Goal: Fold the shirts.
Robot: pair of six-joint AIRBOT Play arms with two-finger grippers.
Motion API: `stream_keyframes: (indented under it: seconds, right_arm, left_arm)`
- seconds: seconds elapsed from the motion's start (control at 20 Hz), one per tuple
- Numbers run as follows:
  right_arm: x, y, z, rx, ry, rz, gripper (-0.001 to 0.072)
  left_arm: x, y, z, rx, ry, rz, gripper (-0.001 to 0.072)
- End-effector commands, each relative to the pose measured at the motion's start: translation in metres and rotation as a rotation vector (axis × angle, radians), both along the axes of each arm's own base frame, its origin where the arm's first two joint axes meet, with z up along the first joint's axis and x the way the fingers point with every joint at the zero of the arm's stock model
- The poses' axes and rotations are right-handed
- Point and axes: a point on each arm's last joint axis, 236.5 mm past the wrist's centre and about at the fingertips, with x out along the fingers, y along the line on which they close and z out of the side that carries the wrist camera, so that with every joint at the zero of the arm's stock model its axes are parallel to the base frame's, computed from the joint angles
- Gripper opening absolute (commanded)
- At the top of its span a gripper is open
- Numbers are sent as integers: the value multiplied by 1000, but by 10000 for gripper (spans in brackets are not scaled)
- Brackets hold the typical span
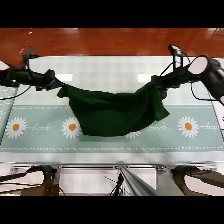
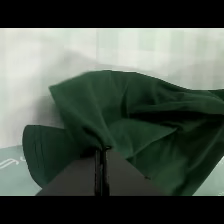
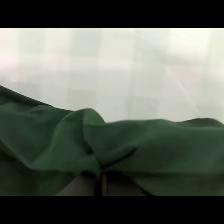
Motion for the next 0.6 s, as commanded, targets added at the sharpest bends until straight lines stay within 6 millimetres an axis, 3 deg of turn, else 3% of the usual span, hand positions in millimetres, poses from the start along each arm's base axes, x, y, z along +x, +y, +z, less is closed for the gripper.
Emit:
stream_keyframes:
  seconds: [0.0,0.05,0.1,0.2,0.4,0.55]
  right_arm:
    - [7,3,-17,7,17,-5,29]
    - [7,2,-16,4,14,-1,29]
    - [6,2,-15,3,15,4,28]
    - [3,3,-13,4,16,7,29]
    - [-8,3,-16,-5,57,40,29]
    - [-12,3,-17,-14,66,69,29]
  left_arm:
    - [4,-3,-27,-12,56,4,28]
    - [5,2,-25,-12,52,14,73]
    - [7,10,-18,-15,46,23,162]
    - [6,32,4,-35,52,32,436]
    - [-30,80,51,-88,131,56,462]
    - [-75,90,48,-20,198,51,462]
